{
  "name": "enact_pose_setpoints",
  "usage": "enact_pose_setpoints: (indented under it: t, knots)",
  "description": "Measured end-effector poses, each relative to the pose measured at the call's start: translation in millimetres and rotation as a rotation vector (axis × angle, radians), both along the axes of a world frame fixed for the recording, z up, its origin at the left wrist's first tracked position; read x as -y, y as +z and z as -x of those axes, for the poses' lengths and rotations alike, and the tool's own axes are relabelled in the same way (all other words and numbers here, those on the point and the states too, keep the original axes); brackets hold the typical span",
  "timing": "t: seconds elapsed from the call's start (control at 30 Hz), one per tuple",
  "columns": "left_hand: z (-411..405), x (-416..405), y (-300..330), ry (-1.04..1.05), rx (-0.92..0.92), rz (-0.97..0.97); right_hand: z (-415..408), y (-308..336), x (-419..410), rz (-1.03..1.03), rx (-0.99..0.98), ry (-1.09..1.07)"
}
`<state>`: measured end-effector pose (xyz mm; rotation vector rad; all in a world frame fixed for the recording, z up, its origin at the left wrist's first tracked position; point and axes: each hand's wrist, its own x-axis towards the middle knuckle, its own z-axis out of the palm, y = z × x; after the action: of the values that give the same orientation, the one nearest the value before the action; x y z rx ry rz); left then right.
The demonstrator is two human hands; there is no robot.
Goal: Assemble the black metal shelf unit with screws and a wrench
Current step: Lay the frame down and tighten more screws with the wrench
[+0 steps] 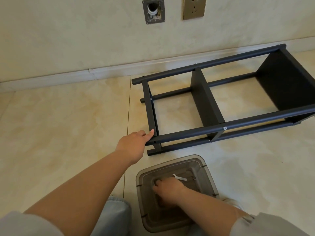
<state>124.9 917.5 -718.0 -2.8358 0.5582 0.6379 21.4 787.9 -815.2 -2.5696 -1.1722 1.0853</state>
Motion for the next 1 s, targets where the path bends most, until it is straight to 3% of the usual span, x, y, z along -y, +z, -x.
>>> enact_pose_setpoints:
  t: [0.47,0.6,0.73,1.0]
  knots:
    - [5.3,3.1,-3.6,0.003,0.011,0.026,0.0,-12.0,-0.3,0.257,-0.069,-0.063]
    - [5.5,3.1,-3.3,-0.003,0.007,0.027,-1.3,-5.9,11.0,0.292,-0.111,-0.168]
    - [5.4,1.0,-4.4,-0.003,0.008,0.027,-3.2,8.0,14.2,0.239,-0.198,-0.314]
    - [2.3,-0.2,-2.0,-0.021,0.014,0.070,-24.2,56.4,29.1,-0.090,-0.618,-0.492]
